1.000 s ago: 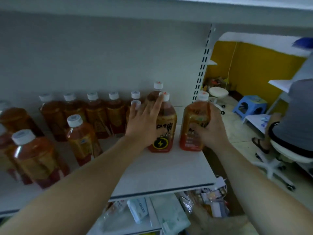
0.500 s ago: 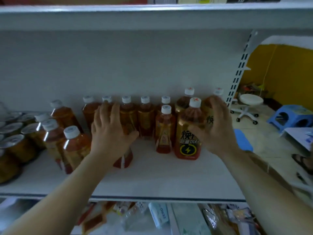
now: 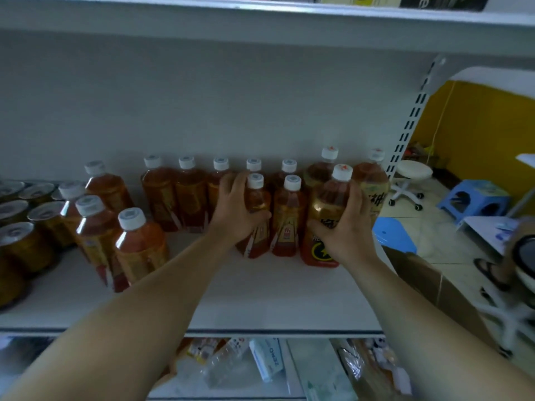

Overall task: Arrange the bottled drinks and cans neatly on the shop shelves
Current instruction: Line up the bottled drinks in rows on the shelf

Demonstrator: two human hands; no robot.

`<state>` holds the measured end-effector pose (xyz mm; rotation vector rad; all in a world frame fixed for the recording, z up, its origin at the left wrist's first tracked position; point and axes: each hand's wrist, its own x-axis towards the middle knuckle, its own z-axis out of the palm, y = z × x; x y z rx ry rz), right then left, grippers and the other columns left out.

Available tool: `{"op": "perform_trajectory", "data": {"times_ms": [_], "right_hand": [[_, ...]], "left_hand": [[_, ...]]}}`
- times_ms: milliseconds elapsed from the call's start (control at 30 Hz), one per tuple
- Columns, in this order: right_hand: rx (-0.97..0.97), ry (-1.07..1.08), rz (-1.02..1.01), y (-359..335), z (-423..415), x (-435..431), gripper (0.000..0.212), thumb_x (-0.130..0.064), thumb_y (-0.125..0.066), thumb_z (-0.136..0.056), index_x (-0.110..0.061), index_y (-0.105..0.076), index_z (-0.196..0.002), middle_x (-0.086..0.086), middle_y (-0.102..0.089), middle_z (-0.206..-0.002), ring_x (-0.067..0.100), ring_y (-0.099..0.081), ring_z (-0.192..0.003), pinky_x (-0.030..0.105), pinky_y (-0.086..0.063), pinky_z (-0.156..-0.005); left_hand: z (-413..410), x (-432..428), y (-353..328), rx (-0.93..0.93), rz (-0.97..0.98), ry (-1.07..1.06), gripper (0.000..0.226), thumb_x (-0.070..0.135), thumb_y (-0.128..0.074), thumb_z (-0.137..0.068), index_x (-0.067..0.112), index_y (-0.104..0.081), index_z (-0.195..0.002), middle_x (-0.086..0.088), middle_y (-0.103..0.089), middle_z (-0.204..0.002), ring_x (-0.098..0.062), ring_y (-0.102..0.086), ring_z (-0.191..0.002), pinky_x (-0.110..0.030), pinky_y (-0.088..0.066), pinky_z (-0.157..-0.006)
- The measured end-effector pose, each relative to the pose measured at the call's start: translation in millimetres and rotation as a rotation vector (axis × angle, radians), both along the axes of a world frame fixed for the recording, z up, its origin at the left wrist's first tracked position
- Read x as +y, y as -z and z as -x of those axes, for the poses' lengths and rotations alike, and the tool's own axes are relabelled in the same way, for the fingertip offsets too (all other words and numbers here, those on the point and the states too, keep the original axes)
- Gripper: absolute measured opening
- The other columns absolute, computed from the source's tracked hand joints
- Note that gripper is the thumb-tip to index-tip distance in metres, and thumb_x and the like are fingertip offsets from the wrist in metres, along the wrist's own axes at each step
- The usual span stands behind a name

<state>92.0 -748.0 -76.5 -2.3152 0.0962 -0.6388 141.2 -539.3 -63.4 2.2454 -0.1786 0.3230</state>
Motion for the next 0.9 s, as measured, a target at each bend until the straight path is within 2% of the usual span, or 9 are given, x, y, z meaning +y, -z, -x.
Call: {"op": "perform_trajectory", "data": {"times_ms": [67,233,367,467,533,667,733,800,900], "right_hand": [[-0.007,0.011,0.014,0.6,-0.8,1.4,0.109,-0.035,-0.081,-0.073,-0.02,-0.008,-0.152,0.012,-0.019,-0.153,0.029,-0.024,-0.139,0.044,-0.026,-0.11],[0.011,0.023,0.018,0.3,-1.1,1.8,0.109,-0.037,-0.08,-0.074,-0.021,-0.006,-0.152,0.01,-0.014,-0.156,0.029,-0.02,-0.142,0.046,-0.024,-0.111],[-0.008,0.045,0.025,0.8,1.0,5.2,0.108,-0.036,-0.08,-0.074,-0.02,-0.008,-0.152,0.011,-0.015,-0.155,0.032,-0.02,-0.141,0.05,-0.027,-0.11],[-0.002,0.062,0.011,-0.9,2.4,5.5,0.107,-0.036,-0.081,-0.073,-0.021,-0.009,-0.152,0.009,-0.019,-0.153,0.03,-0.024,-0.139,0.051,-0.03,-0.11],[0.008,0.053,0.023,-3.4,2.3,5.6,0.108,-0.037,-0.081,-0.073,-0.021,-0.009,-0.152,0.009,-0.019,-0.153,0.029,-0.024,-0.14,0.052,-0.03,-0.111],[0.073,0.06,0.026,-6.2,0.6,4.1,0.11,-0.041,-0.081,-0.072,-0.021,-0.007,-0.152,0.008,-0.017,-0.155,0.03,-0.022,-0.141,0.056,-0.028,-0.111],[0.064,0.123,0.068,-7.6,0.7,6.8,0.11,-0.044,-0.081,-0.07,-0.017,-0.011,-0.151,0.013,-0.019,-0.155,0.034,-0.022,-0.141,0.059,-0.026,-0.11],[-0.118,0.148,0.172,-11.0,5.4,18.4,0.102,-0.051,-0.074,-0.071,-0.011,-0.021,-0.148,0.021,-0.026,-0.151,0.038,-0.022,-0.14,0.059,-0.021,-0.112],[-0.385,-0.015,0.374,-26.0,1.5,52.7,0.08,-0.054,-0.058,-0.077,-0.01,-0.036,-0.139,0.024,-0.04,-0.14,0.036,-0.031,-0.134,0.052,-0.026,-0.11]], "left_hand": [[1.8,7.6,8.1,0.051,-0.07,-0.051,0.091,0.035,-0.08,-0.069,0.032,-0.027,-0.143,-0.007,-0.027,-0.141,-0.028,-0.03,-0.132,-0.043,-0.035,-0.107],[7.5,3.4,21.6,0.058,-0.037,-0.004,0.087,0.029,-0.077,-0.072,0.035,-0.027,-0.143,-0.005,-0.039,-0.134,-0.029,-0.045,-0.124,-0.039,-0.042,-0.097],[12.1,5.0,16.8,0.062,0.046,0.016,0.079,0.022,-0.073,-0.076,0.033,-0.031,-0.142,0.002,-0.045,-0.134,-0.023,-0.048,-0.123,-0.039,-0.044,-0.098],[13.5,8.2,15.2,0.138,0.221,0.136,0.077,0.004,-0.068,-0.079,0.028,-0.031,-0.143,0.011,-0.05,-0.12,-0.017,-0.05,-0.122,-0.023,-0.041,-0.088],[12.4,10.7,14.0,0.204,0.24,0.147,0.078,0.005,-0.067,-0.082,0.026,-0.025,-0.145,0.008,-0.046,-0.123,-0.02,-0.048,-0.125,-0.02,-0.043,-0.085],[23.7,13.3,1.2,0.277,-0.009,0.053,0.089,0.027,-0.068,-0.084,0.032,-0.009,-0.151,-0.004,-0.016,-0.151,-0.03,-0.029,-0.138,-0.038,-0.032,-0.108],[48.9,31.9,-12.3,0.106,-0.117,-0.02,0.083,0.033,-0.068,-0.083,0.029,-0.018,-0.15,-0.003,-0.02,-0.152,-0.026,-0.025,-0.139,-0.039,-0.029,-0.111],[79.5,68.3,-23.3,-0.185,-0.235,-0.205,0.069,0.034,-0.066,-0.083,0.024,-0.035,-0.144,-0.008,-0.029,-0.149,-0.028,-0.02,-0.139,-0.042,-0.022,-0.112],[107.5,117.4,-28.1,-0.161,-0.308,-0.473,0.073,0.035,-0.065,-0.082,0.022,-0.03,-0.144,-0.012,-0.022,-0.151,-0.034,-0.014,-0.14,-0.052,-0.016,-0.111]]}}
